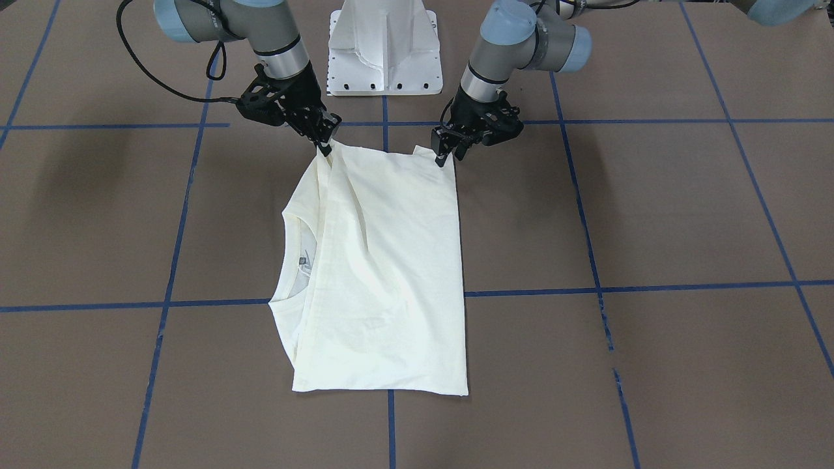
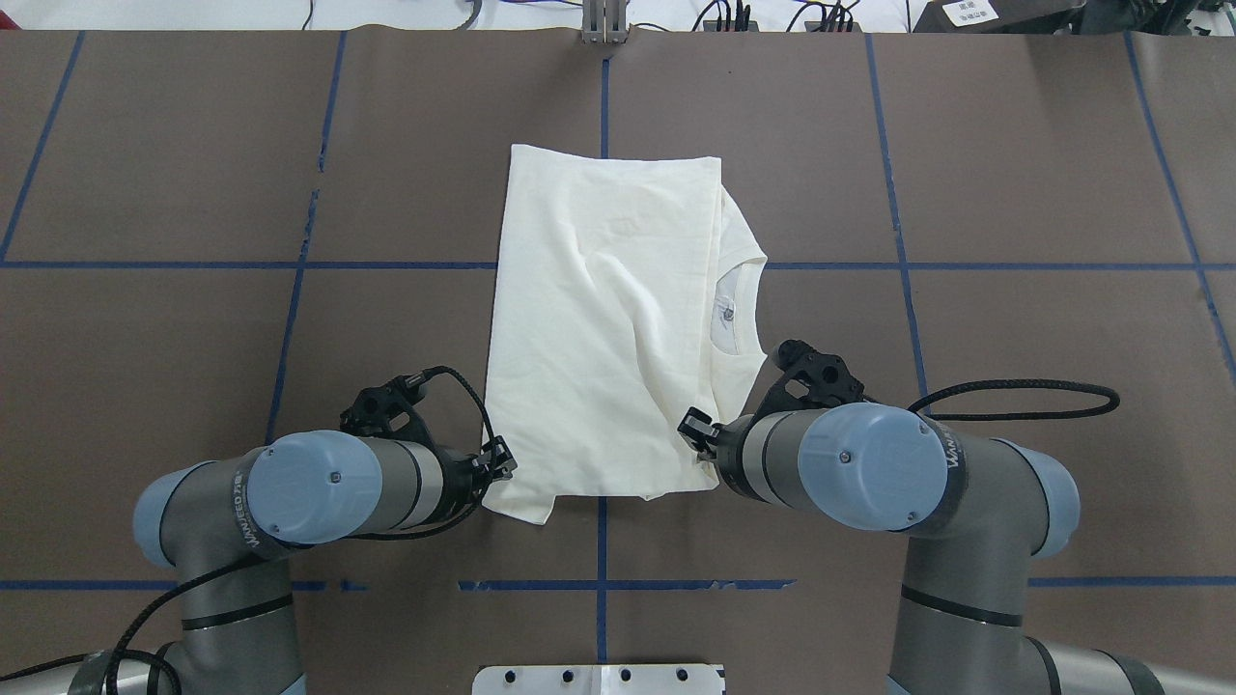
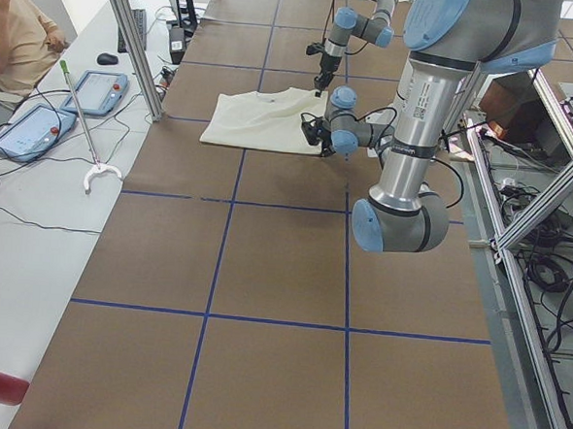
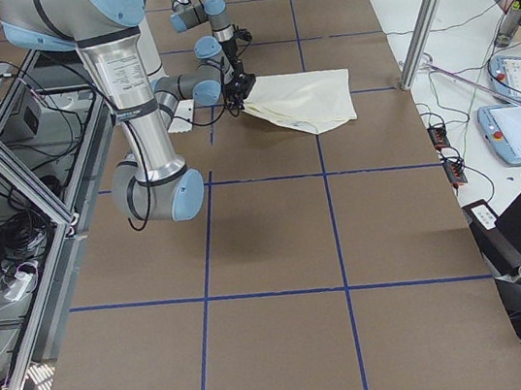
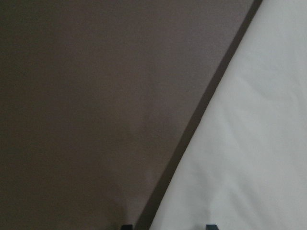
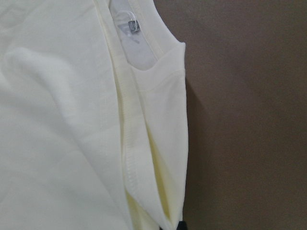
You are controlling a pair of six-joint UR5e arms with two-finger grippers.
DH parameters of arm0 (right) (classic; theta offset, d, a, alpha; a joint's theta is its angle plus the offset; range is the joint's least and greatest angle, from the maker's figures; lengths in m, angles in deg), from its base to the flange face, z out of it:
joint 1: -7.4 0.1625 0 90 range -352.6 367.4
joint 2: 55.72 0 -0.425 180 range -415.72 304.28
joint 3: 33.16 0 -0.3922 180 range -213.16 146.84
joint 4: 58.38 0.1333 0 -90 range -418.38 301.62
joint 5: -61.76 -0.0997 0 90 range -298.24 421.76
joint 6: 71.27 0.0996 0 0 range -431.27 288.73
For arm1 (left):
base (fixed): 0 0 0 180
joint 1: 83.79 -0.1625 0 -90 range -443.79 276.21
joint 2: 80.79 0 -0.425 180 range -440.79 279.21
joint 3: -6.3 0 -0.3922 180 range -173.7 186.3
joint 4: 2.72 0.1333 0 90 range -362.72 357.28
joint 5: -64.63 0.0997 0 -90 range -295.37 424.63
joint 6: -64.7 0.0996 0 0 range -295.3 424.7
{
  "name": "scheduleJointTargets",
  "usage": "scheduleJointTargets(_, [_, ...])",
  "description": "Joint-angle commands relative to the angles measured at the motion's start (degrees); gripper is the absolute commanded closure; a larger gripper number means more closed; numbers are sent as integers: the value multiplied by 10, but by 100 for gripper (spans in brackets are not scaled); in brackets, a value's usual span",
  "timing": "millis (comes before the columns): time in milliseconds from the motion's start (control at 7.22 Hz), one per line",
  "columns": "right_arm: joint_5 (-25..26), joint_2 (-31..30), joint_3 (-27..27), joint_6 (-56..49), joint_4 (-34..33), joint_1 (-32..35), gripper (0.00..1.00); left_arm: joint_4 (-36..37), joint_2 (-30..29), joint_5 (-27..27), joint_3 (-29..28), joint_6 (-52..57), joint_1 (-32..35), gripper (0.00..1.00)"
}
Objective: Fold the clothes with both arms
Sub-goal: 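Lower both grippers to the shirt edge nearest the robot and grasp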
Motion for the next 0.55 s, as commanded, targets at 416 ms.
scheduleJointTargets(416, [1, -3, -11, 1, -1, 1, 100, 27, 0, -12, 33, -14, -11, 100])
